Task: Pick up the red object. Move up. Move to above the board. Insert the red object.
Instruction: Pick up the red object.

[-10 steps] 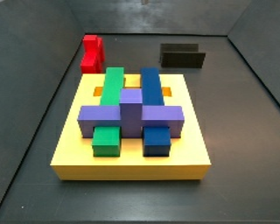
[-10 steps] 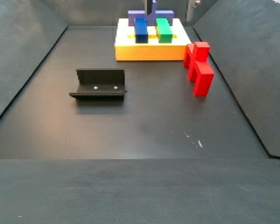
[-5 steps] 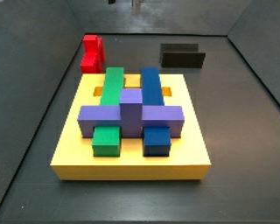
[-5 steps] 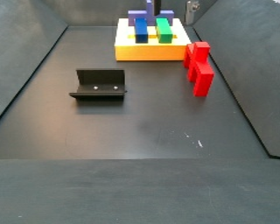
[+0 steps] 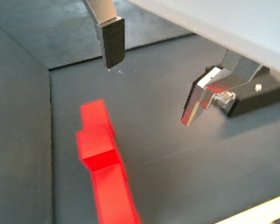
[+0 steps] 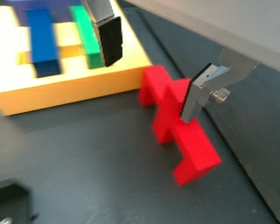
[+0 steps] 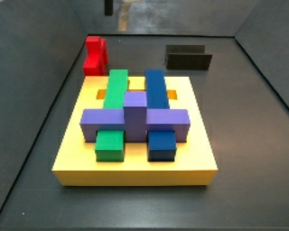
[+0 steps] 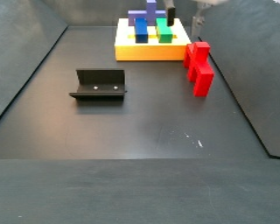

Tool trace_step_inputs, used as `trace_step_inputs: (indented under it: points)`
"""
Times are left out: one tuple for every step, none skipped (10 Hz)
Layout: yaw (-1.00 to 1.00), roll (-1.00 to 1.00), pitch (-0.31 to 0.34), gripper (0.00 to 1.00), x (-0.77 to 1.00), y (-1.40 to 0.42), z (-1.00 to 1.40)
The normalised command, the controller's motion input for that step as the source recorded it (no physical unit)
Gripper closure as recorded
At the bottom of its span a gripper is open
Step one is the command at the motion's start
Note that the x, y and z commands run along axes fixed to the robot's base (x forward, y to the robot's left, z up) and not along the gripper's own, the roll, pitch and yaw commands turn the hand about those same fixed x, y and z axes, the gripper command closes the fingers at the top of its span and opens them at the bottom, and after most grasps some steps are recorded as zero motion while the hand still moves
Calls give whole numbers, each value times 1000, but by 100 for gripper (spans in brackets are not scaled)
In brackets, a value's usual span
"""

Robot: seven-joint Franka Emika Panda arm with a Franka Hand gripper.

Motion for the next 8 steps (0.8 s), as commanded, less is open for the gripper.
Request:
trace_step_inputs:
  points:
    - [-714, 53, 24, 0, -414, -57, -423]
    - [-849, 31, 4, 0, -257, -34, -403]
    - [-894, 17, 0, 0, -217, -3, -426]
    - [-909, 0, 0, 0, -186, 0, -409]
    - [-894, 0, 0, 0, -160, -23, -366]
    - [-883, 0, 0, 0, -109, -74, -286]
    - [-871, 0, 0, 0, -80, -131, -197]
    - [-829, 0, 0, 0, -117, -149, -186]
